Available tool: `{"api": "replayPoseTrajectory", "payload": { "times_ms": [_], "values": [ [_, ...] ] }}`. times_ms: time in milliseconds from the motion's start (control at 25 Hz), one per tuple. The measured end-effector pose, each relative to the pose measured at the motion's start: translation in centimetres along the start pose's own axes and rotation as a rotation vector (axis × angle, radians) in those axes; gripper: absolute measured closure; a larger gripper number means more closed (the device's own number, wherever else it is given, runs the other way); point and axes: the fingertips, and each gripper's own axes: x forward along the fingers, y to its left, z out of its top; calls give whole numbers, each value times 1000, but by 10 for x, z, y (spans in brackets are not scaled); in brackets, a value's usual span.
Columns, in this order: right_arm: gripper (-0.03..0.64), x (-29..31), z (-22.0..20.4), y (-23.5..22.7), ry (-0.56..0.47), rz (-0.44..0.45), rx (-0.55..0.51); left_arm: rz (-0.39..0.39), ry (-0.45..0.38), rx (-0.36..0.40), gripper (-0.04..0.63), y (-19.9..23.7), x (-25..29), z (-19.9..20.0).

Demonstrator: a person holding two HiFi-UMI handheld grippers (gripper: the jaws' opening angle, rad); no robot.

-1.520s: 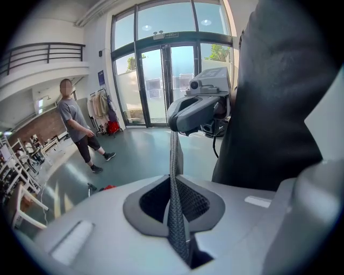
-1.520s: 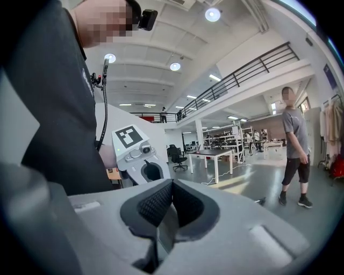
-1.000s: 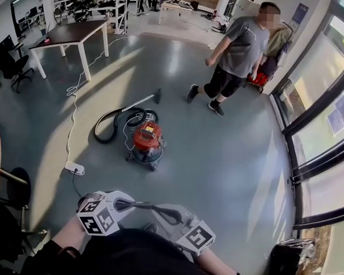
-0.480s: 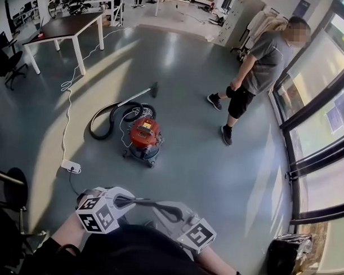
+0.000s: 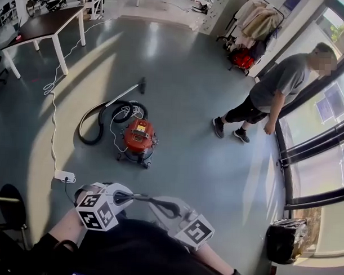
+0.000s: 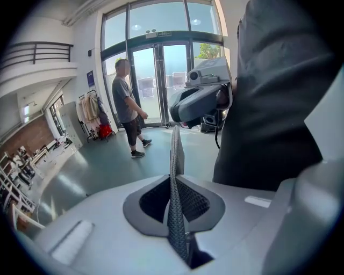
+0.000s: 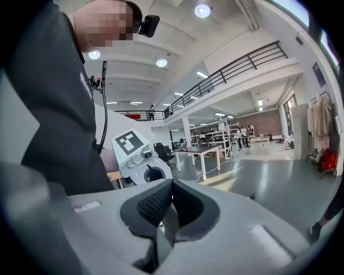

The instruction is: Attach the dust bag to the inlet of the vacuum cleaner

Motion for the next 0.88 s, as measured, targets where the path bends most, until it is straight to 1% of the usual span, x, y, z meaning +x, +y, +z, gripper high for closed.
{"api": "replayPoseTrajectory", "payload": {
  "times_ms": [200,480,640,880],
  "values": [
    [624,41,19,-17,11,-73,-3,-51,-19,49,555,34,-15,-21],
    [624,77,31,-38,47,-165,-11,-98,-23,93,555,63,-29,-47],
    [624,91,30,-46,58,-177,-7,-114,-21,93,555,72,-31,-54],
    [624,96,23,-61,62,-157,-5,-121,-24,68,555,78,-23,-52]
  ]
}}
